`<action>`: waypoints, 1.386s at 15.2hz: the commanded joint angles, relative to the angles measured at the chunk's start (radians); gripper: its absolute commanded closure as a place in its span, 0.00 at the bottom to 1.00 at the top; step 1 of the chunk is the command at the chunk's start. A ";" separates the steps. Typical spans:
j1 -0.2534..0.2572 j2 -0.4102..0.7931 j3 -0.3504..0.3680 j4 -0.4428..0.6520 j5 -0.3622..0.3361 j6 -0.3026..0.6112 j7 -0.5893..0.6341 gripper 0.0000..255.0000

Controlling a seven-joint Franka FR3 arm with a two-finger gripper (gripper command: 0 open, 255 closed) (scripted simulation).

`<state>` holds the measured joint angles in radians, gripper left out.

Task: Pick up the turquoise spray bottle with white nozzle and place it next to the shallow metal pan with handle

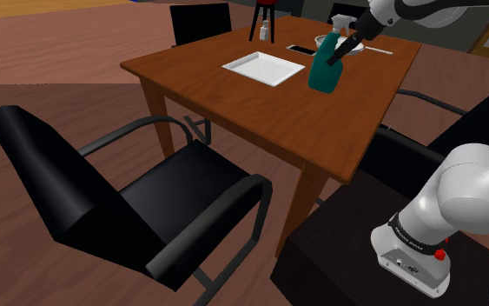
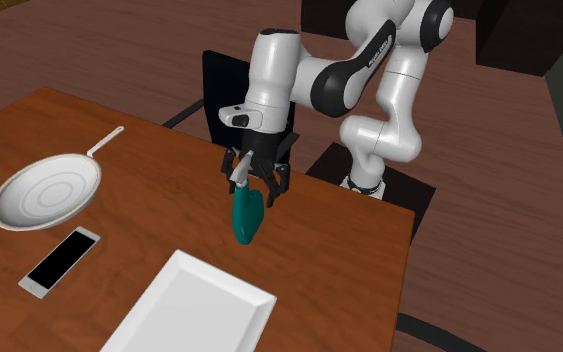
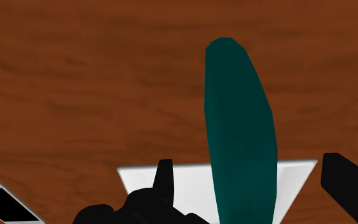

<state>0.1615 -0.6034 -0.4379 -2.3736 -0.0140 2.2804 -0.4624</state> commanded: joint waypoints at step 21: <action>0.004 0.002 0.017 0.106 0.002 -0.103 0.018 1.00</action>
<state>0.1643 -0.6026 -0.4244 -2.2807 -0.0126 2.1892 -0.4483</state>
